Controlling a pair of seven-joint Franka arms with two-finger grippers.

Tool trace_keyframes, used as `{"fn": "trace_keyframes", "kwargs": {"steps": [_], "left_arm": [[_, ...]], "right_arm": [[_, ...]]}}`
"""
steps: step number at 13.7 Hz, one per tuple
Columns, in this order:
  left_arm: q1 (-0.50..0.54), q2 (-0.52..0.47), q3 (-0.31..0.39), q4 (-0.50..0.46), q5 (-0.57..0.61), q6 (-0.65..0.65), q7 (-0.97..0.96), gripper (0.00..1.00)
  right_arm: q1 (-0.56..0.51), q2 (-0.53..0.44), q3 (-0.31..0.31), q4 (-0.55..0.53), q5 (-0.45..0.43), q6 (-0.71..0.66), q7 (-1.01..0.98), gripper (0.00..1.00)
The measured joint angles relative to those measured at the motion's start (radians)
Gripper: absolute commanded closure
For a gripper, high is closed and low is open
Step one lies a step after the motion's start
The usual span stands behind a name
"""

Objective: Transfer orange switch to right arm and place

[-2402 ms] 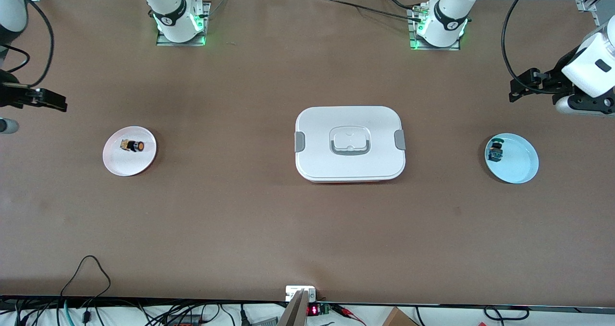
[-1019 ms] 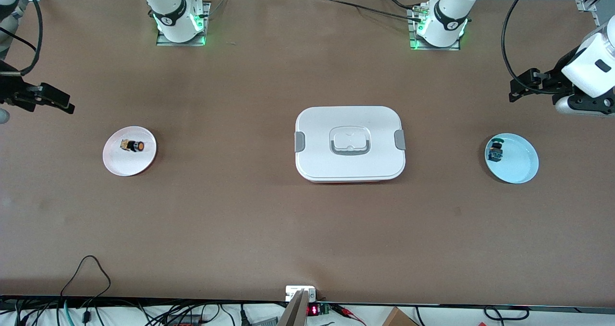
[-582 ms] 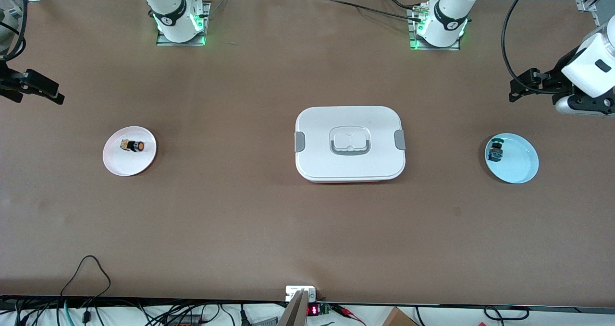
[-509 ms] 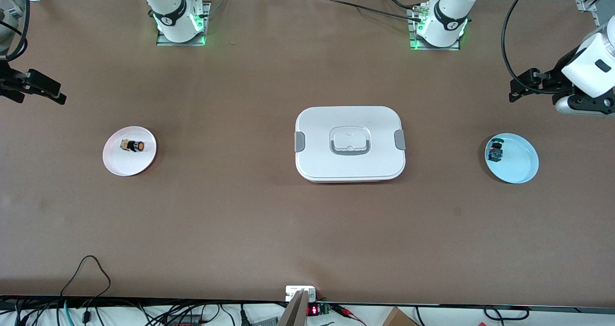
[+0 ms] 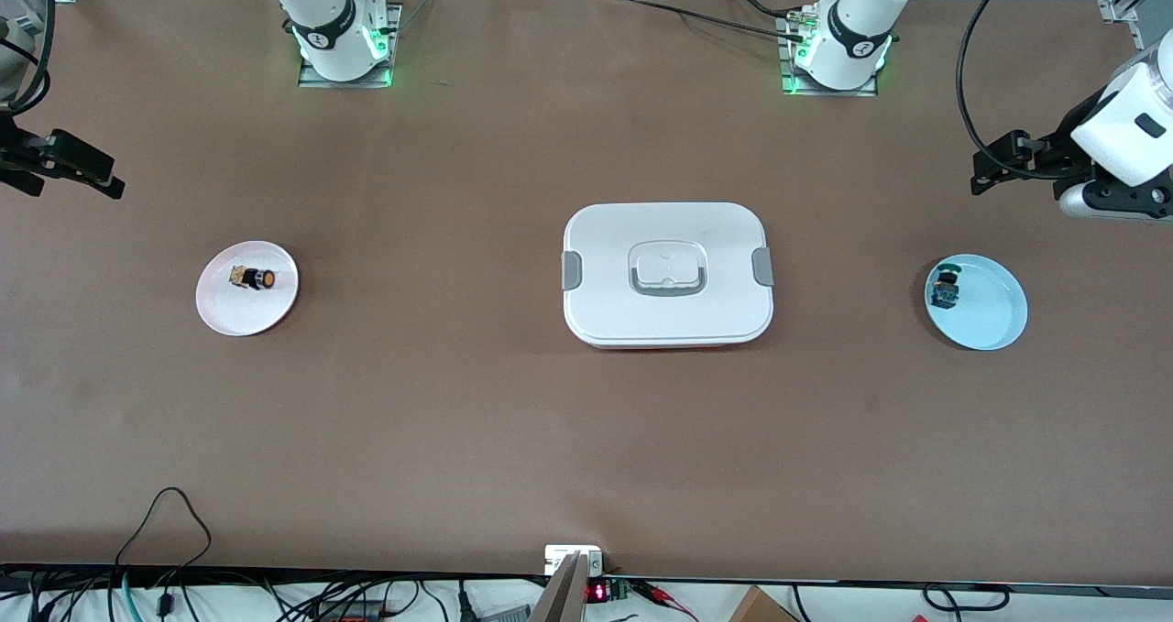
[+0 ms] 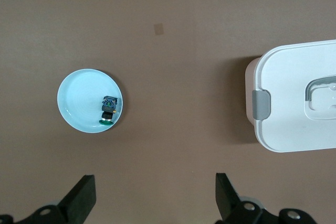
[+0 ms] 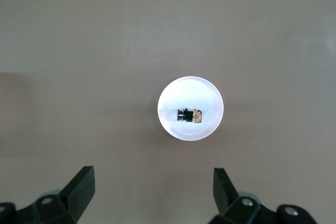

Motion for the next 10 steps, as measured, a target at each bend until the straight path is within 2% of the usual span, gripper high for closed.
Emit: {"fn": "trace_keyframes", "kwargs": {"steps": [5,10], "left_arm": [[0.000,0.000,0.000,0.000,0.000,0.000,0.000,0.00],[0.000,0.001,0.000,0.000,0.000,0.000,0.000,0.00]], "right_arm": [[0.072,0.016,0.002,0.005,-0.001,0.002,0.079,0.00],[0.067,0.052,-0.016,0.051,-0.002,-0.002,0.041,0.00]]}}
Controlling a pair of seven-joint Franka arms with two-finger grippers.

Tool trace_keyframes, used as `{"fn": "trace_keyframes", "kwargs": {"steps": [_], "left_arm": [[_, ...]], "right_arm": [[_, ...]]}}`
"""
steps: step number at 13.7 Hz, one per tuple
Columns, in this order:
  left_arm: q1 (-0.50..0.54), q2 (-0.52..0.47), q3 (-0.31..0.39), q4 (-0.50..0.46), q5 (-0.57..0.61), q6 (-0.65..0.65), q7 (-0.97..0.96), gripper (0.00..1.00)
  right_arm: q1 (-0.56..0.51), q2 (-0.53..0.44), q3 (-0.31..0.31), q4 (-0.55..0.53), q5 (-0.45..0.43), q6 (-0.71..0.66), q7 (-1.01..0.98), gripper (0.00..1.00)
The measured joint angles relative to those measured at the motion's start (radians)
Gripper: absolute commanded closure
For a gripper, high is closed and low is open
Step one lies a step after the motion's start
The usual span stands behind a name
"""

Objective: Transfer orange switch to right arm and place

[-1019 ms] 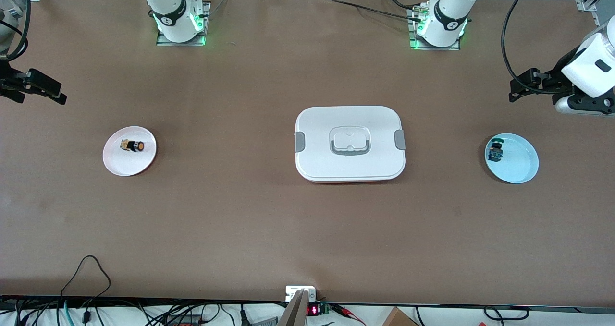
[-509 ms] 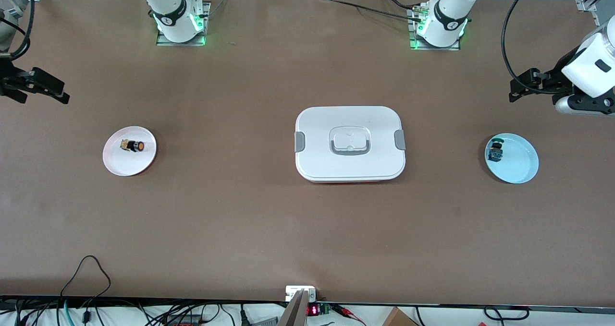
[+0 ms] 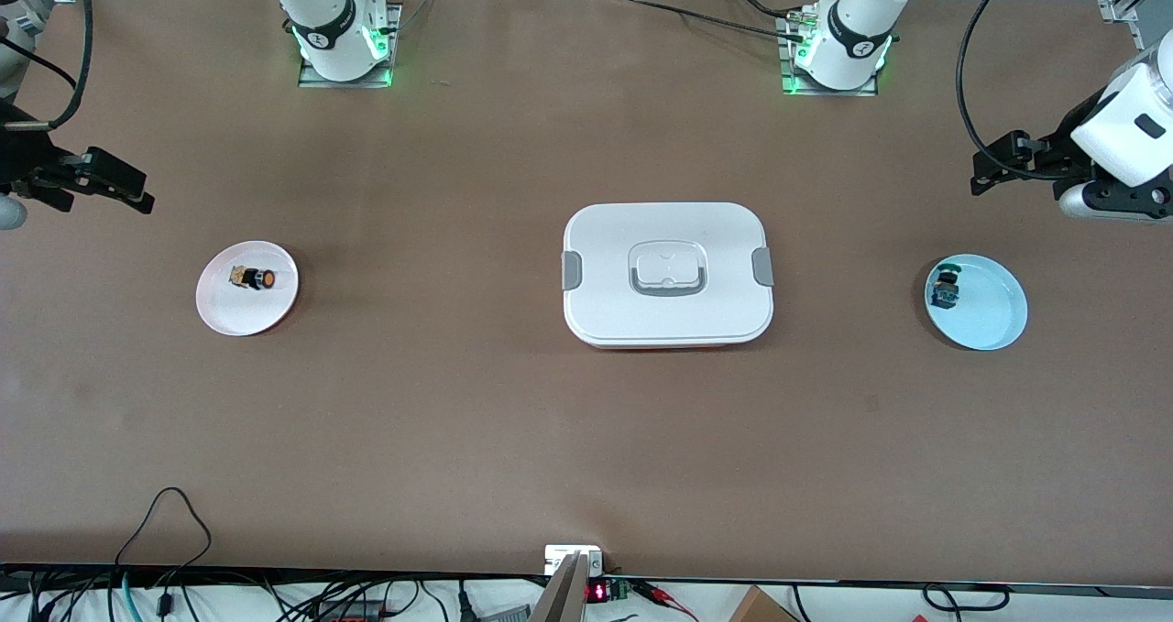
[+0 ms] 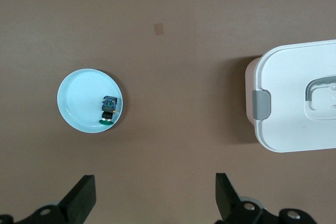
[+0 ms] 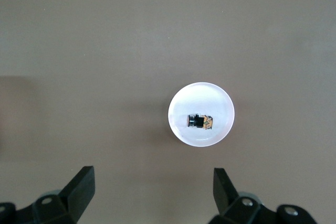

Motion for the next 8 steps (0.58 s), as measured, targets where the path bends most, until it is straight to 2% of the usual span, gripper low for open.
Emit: {"fn": "trace_keyframes", "kwargs": {"steps": [8], "left_arm": [[0.000,0.000,0.001,0.000,0.000,0.000,0.000,0.00]], "right_arm": [[-0.015,0.000,-0.001,0.007,0.000,-0.030,-0.002,0.00]]}}
